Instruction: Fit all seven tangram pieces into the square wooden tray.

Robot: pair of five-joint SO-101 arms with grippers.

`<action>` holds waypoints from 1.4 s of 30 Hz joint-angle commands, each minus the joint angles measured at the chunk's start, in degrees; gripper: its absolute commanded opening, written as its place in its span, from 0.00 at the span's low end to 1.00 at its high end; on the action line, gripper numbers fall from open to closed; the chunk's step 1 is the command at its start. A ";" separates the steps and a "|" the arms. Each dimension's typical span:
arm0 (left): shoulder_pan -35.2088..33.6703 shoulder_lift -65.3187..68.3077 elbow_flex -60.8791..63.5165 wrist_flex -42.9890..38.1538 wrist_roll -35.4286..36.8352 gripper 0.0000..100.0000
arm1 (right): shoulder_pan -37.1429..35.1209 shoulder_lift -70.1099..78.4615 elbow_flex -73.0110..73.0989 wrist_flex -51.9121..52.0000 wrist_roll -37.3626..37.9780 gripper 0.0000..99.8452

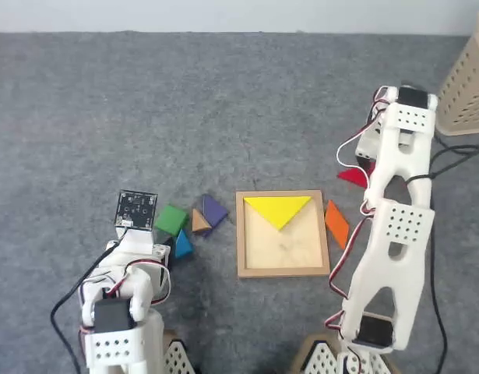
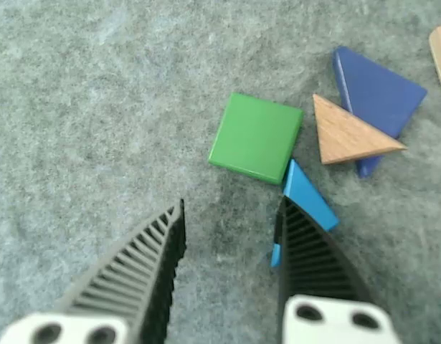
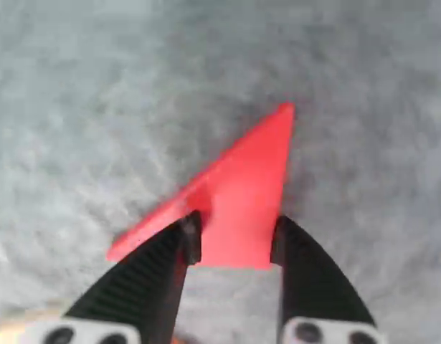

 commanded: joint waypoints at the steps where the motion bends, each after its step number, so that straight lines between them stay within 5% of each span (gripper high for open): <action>1: -0.18 -0.97 -0.48 0.26 -0.44 0.19 | -0.13 -0.75 -1.76 1.10 4.66 0.12; 8: -0.18 -0.97 -0.48 0.26 -0.44 0.19 | 2.24 -7.08 -9.85 3.56 5.10 0.13; 13: -0.18 -0.97 -0.48 0.26 -0.44 0.19 | -0.75 -10.07 -5.27 3.56 1.76 0.26; 22: -0.18 -0.97 -0.48 0.26 -0.44 0.19 | -5.14 -7.78 0.09 3.12 -32.79 0.34; 27: -0.18 -0.97 -0.48 0.26 -0.44 0.19 | -4.00 -4.26 -0.79 0.48 -33.49 0.42; 36: -0.18 -0.97 -0.48 0.26 -0.44 0.19 | -3.74 3.30 -0.79 -2.77 -33.05 0.42; 39: -0.18 -0.97 -0.48 0.26 -0.44 0.19 | -3.65 3.38 -0.79 -1.10 -32.26 0.34; 42: -0.18 -0.97 -0.48 0.26 -0.44 0.19 | -3.03 3.38 -0.79 0.57 -23.91 0.24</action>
